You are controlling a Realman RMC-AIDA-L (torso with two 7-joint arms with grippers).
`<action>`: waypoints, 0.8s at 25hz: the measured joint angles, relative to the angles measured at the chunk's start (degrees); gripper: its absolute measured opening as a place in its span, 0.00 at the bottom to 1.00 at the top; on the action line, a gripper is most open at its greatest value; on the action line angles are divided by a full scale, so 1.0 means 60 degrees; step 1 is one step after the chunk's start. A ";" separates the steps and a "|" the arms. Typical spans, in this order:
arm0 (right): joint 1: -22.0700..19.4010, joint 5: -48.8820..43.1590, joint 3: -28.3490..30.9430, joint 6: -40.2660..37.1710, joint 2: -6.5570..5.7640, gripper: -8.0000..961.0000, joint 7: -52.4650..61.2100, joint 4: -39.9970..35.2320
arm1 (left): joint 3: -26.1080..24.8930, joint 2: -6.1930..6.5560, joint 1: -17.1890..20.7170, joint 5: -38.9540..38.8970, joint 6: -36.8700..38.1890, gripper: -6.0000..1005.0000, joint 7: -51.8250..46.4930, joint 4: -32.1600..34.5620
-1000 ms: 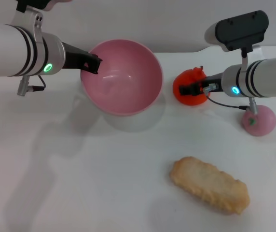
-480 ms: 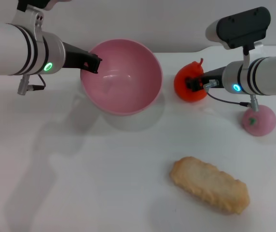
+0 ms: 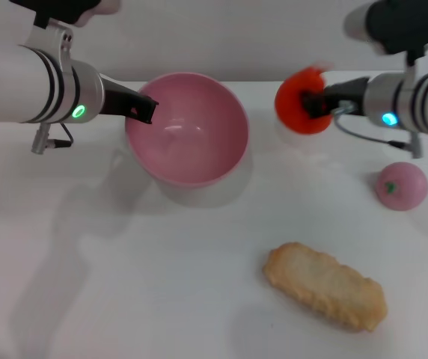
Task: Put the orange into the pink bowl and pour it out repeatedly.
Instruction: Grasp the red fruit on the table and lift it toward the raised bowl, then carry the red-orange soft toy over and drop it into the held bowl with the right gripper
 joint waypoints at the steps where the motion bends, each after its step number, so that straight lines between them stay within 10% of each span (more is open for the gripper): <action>1: -0.0421 -0.0611 0.0001 0.0441 0.0011 0.20 0.0403 -0.1025 | 0.0000 0.0000 0.0000 0.0000 0.0000 0.05 0.0000 0.0000; 11: -0.1816 -0.1313 -0.0126 0.2232 0.0050 0.13 0.0802 -0.4971 | 0.0500 -0.0031 -0.0012 -0.0439 0.0102 0.05 -0.0008 -0.0262; 20: -0.1591 -0.1209 -0.1748 0.2416 0.0076 0.07 0.1344 -0.5342 | 0.1113 -0.0044 -0.0532 -0.0938 0.0781 0.05 -0.0014 -0.0924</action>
